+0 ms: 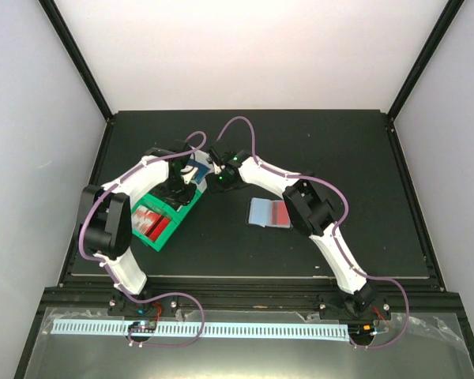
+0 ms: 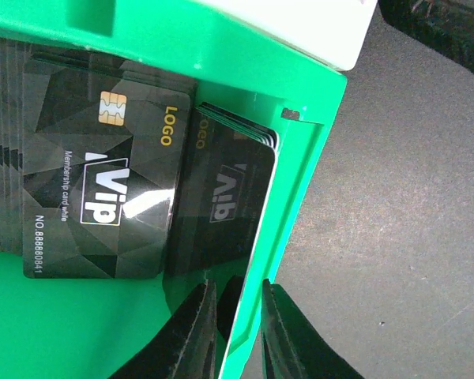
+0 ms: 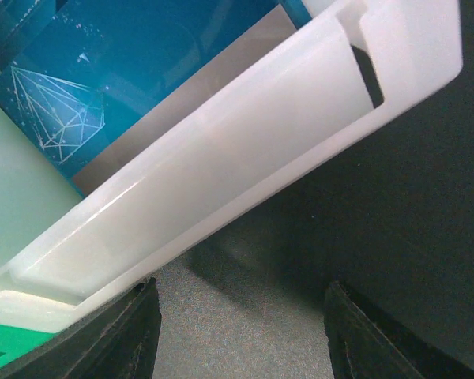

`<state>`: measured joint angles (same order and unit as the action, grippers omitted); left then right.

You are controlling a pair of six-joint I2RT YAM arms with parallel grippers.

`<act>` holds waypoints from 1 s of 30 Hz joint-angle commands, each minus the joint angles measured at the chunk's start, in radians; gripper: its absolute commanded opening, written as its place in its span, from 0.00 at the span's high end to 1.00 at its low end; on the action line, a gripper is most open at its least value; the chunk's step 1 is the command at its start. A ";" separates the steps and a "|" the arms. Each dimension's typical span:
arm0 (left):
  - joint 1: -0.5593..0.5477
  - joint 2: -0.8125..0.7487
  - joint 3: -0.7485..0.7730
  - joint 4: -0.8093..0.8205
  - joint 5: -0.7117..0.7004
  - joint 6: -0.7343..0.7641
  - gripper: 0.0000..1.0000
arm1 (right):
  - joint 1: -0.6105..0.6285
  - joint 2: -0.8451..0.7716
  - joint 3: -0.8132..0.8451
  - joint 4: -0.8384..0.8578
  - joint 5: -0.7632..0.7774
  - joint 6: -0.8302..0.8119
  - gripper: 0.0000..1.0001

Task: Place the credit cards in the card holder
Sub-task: Pick up the credit card from the storage box.

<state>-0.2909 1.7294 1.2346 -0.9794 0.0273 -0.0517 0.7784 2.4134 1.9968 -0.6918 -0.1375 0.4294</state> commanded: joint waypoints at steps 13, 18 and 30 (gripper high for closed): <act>-0.006 -0.052 0.015 -0.044 -0.001 0.000 0.94 | 0.005 0.020 0.011 -0.009 0.019 0.010 0.41; -0.005 -0.072 0.028 -0.042 -0.054 -0.008 0.98 | 0.005 0.010 0.011 -0.011 0.027 0.012 0.41; -0.005 -0.140 0.091 -0.075 -0.152 -0.031 0.98 | -0.027 -0.132 0.061 -0.097 -0.001 -0.009 0.30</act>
<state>-0.2905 1.6356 1.2694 -1.0199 -0.1020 -0.0662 0.7658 2.4012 2.0453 -0.7589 -0.1177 0.4313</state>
